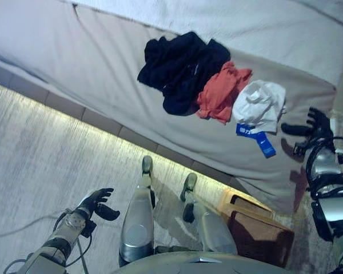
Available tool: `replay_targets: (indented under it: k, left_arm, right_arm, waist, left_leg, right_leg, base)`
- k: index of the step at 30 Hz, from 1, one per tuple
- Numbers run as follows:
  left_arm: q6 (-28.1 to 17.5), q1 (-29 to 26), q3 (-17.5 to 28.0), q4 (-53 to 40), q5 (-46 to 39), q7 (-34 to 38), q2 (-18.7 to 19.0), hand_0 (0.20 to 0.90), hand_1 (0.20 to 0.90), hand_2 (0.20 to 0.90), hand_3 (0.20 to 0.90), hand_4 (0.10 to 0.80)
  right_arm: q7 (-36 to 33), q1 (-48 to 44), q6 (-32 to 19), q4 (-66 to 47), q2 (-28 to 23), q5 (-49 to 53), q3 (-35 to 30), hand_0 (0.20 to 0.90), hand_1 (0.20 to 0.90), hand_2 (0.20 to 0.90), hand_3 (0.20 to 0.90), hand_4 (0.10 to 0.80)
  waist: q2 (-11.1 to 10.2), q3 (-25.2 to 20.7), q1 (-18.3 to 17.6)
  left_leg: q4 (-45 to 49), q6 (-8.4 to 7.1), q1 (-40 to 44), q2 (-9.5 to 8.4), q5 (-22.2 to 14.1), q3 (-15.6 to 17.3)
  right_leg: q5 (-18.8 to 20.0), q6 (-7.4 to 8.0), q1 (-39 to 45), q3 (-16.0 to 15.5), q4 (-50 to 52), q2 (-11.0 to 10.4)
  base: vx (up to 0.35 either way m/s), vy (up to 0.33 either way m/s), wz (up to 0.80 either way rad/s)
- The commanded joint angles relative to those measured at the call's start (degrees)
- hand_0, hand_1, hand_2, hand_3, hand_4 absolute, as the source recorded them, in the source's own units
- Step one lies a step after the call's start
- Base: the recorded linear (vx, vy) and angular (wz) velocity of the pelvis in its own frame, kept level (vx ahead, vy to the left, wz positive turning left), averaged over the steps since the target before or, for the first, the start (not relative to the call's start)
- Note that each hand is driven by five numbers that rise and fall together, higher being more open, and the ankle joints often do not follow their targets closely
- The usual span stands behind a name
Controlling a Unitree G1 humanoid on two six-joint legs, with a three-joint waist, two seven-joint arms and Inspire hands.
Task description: Pick up the clothes from the bed and place them into the basket
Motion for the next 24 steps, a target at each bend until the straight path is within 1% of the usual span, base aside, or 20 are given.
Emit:
replay_targets:
  k: [1,2,3,6,8,10,11,12,13,14,15,17,18,20,21,22,24]
  left_arm:
    - [-1.93,4.13,1.71,-0.68,-2.40,1.58,2.38,0.900,0.900,0.900,0.900,0.800]
    - [-2.08,4.87,2.36,-0.84,-2.21,1.61,2.41,0.900,0.900,0.900,0.900,0.800]
    - [-2.18,5.20,2.72,-0.91,-2.08,1.49,2.36,0.900,0.900,0.900,0.900,0.800]
    - [-2.87,6.21,3.43,-1.45,-2.42,1.58,2.36,0.900,0.900,0.900,0.900,0.800]
    - [-3.96,6.60,3.89,-1.24,-2.58,1.58,2.34,0.900,0.900,0.900,0.900,0.800]
    - [-4.39,6.71,4.25,-1.12,-3.25,1.61,2.40,0.900,0.900,0.900,0.900,0.800]
    - [-4.36,6.40,4.40,-1.79,-3.96,1.38,2.38,0.900,0.900,0.900,0.900,0.800]
    - [-4.99,5.77,4.16,-1.63,-3.98,0.85,2.04,0.900,0.900,0.900,0.900,0.800]
    - [-5.04,5.63,3.51,-2.65,-4.70,0.98,1.99,0.900,0.900,0.900,0.900,0.800]
    - [-4.76,5.70,3.00,-3.95,-5.65,0.90,2.30,0.900,0.900,0.900,0.900,0.800]
    - [-4.38,5.78,2.55,-5.07,-6.53,1.02,2.64,0.900,0.900,0.900,0.900,0.800]
    - [-3.72,5.68,2.27,-6.62,-7.73,1.21,3.19,0.900,0.900,0.900,0.900,0.800]
    - [-3.61,5.67,2.29,-6.83,-7.82,1.12,3.36,0.900,0.900,0.900,0.900,0.800]
    - [-2.60,5.88,1.97,-8.05,-8.30,1.52,3.60,0.900,0.900,0.900,0.900,0.800]
    - [-2.42,6.08,2.04,-8.50,-8.30,1.67,3.65,0.900,0.900,0.900,0.900,0.800]
    - [-2.25,6.38,2.09,-8.92,-8.17,1.60,3.66,0.900,0.900,0.900,0.900,0.800]
    - [-2.05,7.21,2.18,-9.93,-7.90,1.31,4.09,0.900,0.900,0.900,0.900,0.800]
  right_arm:
    - [0.41,0.51,-3.09,-3.15,-8.86,3.14,3.02,0.900,0.900,0.900,0.900,0.800]
    - [1.62,-1.13,-2.45,-3.29,-9.54,4.15,3.29,0.900,0.900,0.900,0.900,0.800]
    - [1.94,-1.69,-1.54,-3.38,-9.84,4.63,3.48,0.900,0.900,0.900,0.900,0.800]
    - [4.08,-3.71,0.73,-2.39,-10.80,5.70,3.66,0.900,0.900,0.900,0.900,0.800]
    - [3.96,-5.38,3.42,-0.02,-10.60,3.74,4.31,0.900,0.900,0.900,0.900,0.800]
    - [4.70,-6.01,7.23,1.46,-10.44,4.14,4.38,0.900,0.900,0.900,0.900,0.800]
    - [5.58,-7.25,8.41,3.72,-10.21,2.99,4.59,0.900,0.900,0.900,0.900,0.800]
    - [4.01,-8.82,11.96,5.45,-10.00,0.11,5.53,0.900,0.900,0.900,0.900,0.800]
    - [3.68,-9.62,13.54,7.05,-9.85,-1.04,6.34,0.900,0.900,0.900,0.900,0.800]
    - [3.30,-10.20,14.02,8.04,-9.76,-2.72,6.84,0.900,0.900,0.900,0.900,0.800]
    - [2.19,-10.83,16.48,8.46,-9.62,-4.04,7.46,0.900,0.900,0.900,0.900,0.800]
    - [0.91,-12.39,19.78,10.73,-9.54,-4.22,8.75,0.900,0.900,0.900,0.900,0.800]
    - [0.39,-12.87,20.93,11.23,-9.68,-4.85,9.10,0.900,0.900,0.900,0.900,0.800]
    - [-0.60,-13.33,21.34,13.21,-9.71,-4.71,9.62,0.900,0.900,0.900,0.900,0.800]
    - [-1.65,-13.41,21.61,13.44,-9.90,-4.30,9.70,0.434,0.434,0.434,0.356,0.256]
    - [-2.17,-13.50,20.55,13.72,-10.30,-3.37,9.46,0.300,0.300,0.300,0.200,0.100]
    - [-0.51,-13.36,16.81,13.51,-10.84,-1.34,8.60,0.300,0.300,0.300,0.200,0.100]
  waist:
    - [1.57,-4.91,0.52]
    - [2.07,-4.55,0.78]
    - [2.30,-4.49,0.92]
    - [3.07,-3.78,1.40]
    - [3.69,-3.40,1.85]
    - [3.99,-3.21,2.02]
    - [4.57,-2.83,2.32]
    - [5.29,-2.48,2.53]
    - [6.02,-2.24,2.56]
    - [6.47,-2.09,2.56]
    - [6.79,-1.87,2.62]
    - [7.62,-1.24,2.88]
    - [7.84,-1.07,2.91]
    - [8.67,-0.93,3.00]
    - [8.99,-0.83,3.06]
    - [9.34,-0.85,3.09]
    - [9.78,-1.03,3.08]
  left_leg:
    - [5.68,-0.49,-3.69,0.85,-5.51,3.34]
    - [8.03,-0.47,-5.51,0.90,-6.00,3.26]
    - [9.66,-0.98,-5.94,0.99,-8.03,2.73]
    - [13.82,-0.67,-9.52,1.14,-8.90,2.51]
    - [17.21,-0.29,-12.44,1.27,-9.67,2.03]
    - [18.87,-0.04,-13.67,1.32,-10.15,1.88]
    - [20.47,0.28,-15.28,1.18,-10.42,1.59]
    - [21.96,0.35,-16.70,1.18,-10.59,1.20]
    - [22.55,0.50,-17.59,1.22,-10.62,1.05]
    - [22.87,0.67,-18.22,1.08,-10.69,0.86]
    - [22.93,0.86,-18.56,0.84,-10.73,0.71]
    - [22.93,1.16,-19.47,0.54,-10.63,0.35]
    - [23.07,1.20,-19.88,0.44,-10.61,0.15]
    - [23.19,1.42,-20.65,0.39,-10.28,0.05]
    - [23.40,1.44,-20.79,0.37,-10.20,-0.06]
    - [23.61,1.42,-20.78,0.43,-10.18,-0.14]
    - [23.40,1.25,-20.18,0.44,-10.20,-0.13]
  right_leg:
    - [-1.71,0.73,-8.94,0.15,10.41,-3.09]
    - [-2.41,0.23,-10.98,-0.44,12.84,-3.86]
    - [-4.33,0.72,-11.68,0.16,14.81,-4.16]
    - [-5.65,0.06,-15.52,-0.21,19.68,-5.65]
    - [-6.90,-0.39,-18.58,-0.26,24.04,-6.84]
    - [-7.50,-0.57,-19.89,-0.26,26.04,-7.45]
    - [-7.84,-0.64,-21.61,-0.19,27.90,-8.25]
    - [-8.18,-0.88,-23.01,-0.19,29.45,-8.80]
    - [-8.40,-1.02,-24.09,0.12,30.28,-8.97]
    - [-8.53,-1.04,-24.94,0.56,30.77,-8.95]
    - [-8.61,-1.07,-25.49,0.85,30.93,-8.97]
    - [-8.64,-1.08,-26.82,1.44,31.38,-9.30]
    - [-8.65,-1.11,-27.28,1.59,31.58,-9.40]
    - [-8.76,-1.39,-28.08,1.97,32.09,-9.22]
    - [-8.79,-1.50,-28.11,2.04,32.24,-9.21]
    - [-8.92,-1.63,-27.96,1.99,32.41,-9.14]
    - [-9.20,-1.81,-27.17,1.89,32.10,-8.72]
  base:
    - [0.022,-0.020,0.09]
    - [0.109,-0.028,0.11]
    - [0.109,-0.026,0.18]
    - [0.026,-0.005,0.18]
    - [-0.010,-0.007,0.16]
    - [-0.006,-0.002,0.11]
    - [-0.035,0.027,0.03]
    - [-0.050,0.044,0.03]
    - [-0.041,0.049,0.03]
    - [-0.045,0.036,0.03]
    - [-0.060,0.027,0.02]
    - [-0.065,0.016,0.04]
    - [-0.055,0.019,0.05]
    - [-0.016,0.010,0.03]
    - [0.005,0.017,0.05]
    - [0.009,0.020,0.10]
    - [0.019,0.017,0.11]
